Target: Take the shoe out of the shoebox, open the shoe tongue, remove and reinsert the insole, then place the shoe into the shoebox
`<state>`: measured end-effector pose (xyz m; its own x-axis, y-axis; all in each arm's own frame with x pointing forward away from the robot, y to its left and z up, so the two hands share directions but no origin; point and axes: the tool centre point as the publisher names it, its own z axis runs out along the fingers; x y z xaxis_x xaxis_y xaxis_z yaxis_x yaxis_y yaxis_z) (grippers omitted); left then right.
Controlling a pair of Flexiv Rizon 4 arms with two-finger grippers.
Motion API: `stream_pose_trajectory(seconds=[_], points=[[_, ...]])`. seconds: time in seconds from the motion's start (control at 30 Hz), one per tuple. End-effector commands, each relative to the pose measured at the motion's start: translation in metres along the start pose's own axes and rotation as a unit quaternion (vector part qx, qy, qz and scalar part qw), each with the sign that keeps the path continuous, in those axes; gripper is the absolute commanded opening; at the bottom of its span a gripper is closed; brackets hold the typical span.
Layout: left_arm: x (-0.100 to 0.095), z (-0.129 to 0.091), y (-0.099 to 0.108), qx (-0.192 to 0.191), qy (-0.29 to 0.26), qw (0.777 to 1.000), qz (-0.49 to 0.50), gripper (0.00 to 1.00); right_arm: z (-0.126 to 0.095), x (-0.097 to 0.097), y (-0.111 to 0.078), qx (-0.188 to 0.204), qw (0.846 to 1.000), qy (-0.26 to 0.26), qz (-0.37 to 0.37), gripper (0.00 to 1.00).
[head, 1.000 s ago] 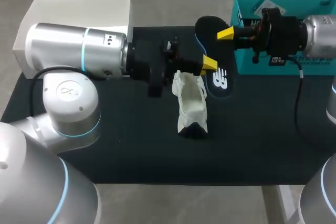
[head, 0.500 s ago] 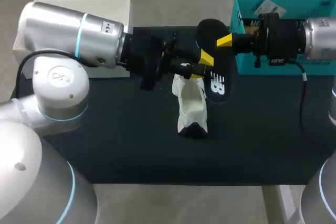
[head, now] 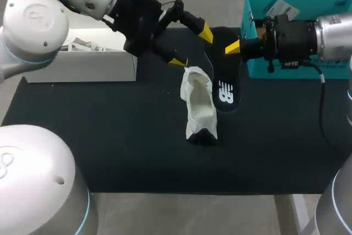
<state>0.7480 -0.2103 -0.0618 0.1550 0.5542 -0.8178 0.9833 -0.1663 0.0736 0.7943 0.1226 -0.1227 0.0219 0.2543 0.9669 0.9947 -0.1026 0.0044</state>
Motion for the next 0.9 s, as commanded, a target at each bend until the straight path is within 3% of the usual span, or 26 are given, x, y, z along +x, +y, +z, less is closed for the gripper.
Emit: stream_pose_trajectory(seconds=[0.03,0.33,0.4,0.6,0.73,0.9], points=[[-0.006,0.000,0.003,0.005,0.098,0.995,-0.001,1.00,0.009,-0.004,0.002,-0.002,1.000,0.006,-0.001,0.00],[-0.006,0.000,0.003,0.005,0.098,0.995,-0.001,1.00,0.022,-0.015,0.006,0.004,1.000,0.009,0.008,0.00],[-0.012,0.000,0.008,-0.006,0.121,0.992,-0.023,1.00,0.024,-0.016,0.006,0.008,1.000,0.002,0.010,0.00],[-0.027,0.006,0.019,-0.054,0.267,0.962,-0.024,1.00,0.027,-0.021,0.006,0.005,1.000,-0.021,0.014,0.00],[-0.028,0.010,0.031,-0.069,0.314,0.947,-0.018,1.00,0.030,-0.021,0.007,0.004,1.000,-0.025,0.013,0.00],[-0.024,0.016,0.047,-0.057,0.345,0.937,0.015,1.00,0.033,-0.024,0.006,0.006,1.000,-0.026,0.015,0.00]])
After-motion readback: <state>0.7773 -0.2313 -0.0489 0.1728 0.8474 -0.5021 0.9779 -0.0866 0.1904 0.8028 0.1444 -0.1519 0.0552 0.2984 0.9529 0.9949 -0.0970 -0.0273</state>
